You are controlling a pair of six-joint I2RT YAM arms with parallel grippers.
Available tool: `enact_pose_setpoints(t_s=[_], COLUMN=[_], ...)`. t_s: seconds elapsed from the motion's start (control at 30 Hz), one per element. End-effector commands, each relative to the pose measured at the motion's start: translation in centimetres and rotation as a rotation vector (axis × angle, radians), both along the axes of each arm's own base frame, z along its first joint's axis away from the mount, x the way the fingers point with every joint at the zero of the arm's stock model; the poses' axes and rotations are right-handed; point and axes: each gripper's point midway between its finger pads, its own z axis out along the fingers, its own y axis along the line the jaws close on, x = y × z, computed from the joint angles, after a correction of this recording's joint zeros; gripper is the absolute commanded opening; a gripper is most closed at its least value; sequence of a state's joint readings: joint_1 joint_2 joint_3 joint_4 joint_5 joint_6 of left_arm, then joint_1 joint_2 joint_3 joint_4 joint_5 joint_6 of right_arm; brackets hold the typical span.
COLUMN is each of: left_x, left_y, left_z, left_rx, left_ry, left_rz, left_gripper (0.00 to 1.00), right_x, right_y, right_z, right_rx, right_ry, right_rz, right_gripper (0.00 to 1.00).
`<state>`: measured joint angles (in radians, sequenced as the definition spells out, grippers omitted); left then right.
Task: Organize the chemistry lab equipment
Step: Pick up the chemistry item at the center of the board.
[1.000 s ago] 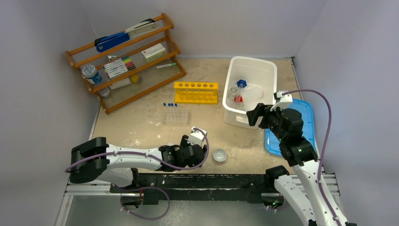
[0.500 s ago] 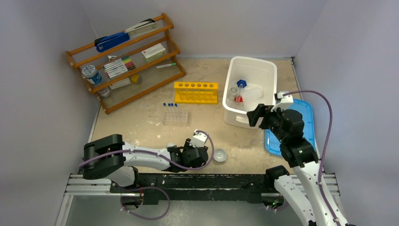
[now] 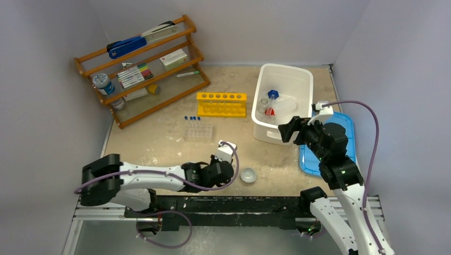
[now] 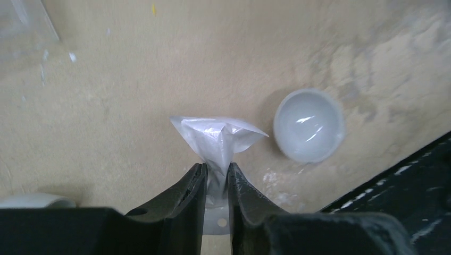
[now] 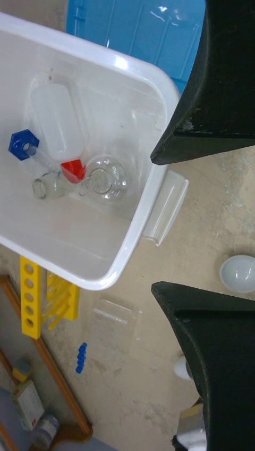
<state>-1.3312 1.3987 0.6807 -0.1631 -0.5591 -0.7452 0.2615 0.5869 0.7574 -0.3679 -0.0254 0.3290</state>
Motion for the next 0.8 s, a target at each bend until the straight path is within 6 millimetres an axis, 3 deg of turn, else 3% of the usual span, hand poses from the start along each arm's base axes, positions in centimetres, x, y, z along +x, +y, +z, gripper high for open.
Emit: enact_pose_setpoints(t_s=[0.0, 0.13, 0.2, 0.3, 0.53, 0.6, 0.77], left_x=[2.0, 3.2, 3.7, 4.6, 6.5, 6.7, 7.5], left_y=[-2.2, -3.3, -4.7, -7.0, -11.2, -11.7, -11.8], left_z=[9.7, 14.0, 15.5, 17.4, 19.7, 20.4, 21.7], left_rx=[-0.242, -0.244, -0.217, -0.195, -0.238, -0.25, -0.275], left_ry=[-0.201, -0.334, -0.37, -0.41, -0.436, -0.442, -0.448], left_rz=[-0.027, -0.083, -0.105, -0.127, -0.19, -0.199, -0.2], left_gripper=[0.19, 0.19, 0.19, 0.2, 0.2, 0.2, 0.2], right_x=[-0.3, -0.1, -0.3, -0.5, -1.8, -2.2, -3.0], right_y=[2.1, 3.9, 4.8, 5.8, 7.5, 7.6, 8.4], right_z=[4.4, 5.1, 5.6, 6.4, 7.1, 7.1, 6.2], right_rx=[0.049, 0.064, 0.074, 0.089, 0.079, 0.078, 0.085], right_ry=[-0.1, -0.109, -0.122, -0.135, -0.155, -0.157, -0.13], right_rz=[0.122, 0.227, 0.279, 0.347, 0.49, 0.51, 0.577], right_gripper=[0.84, 0.83, 0.74, 0.61, 0.43, 0.43, 0.57])
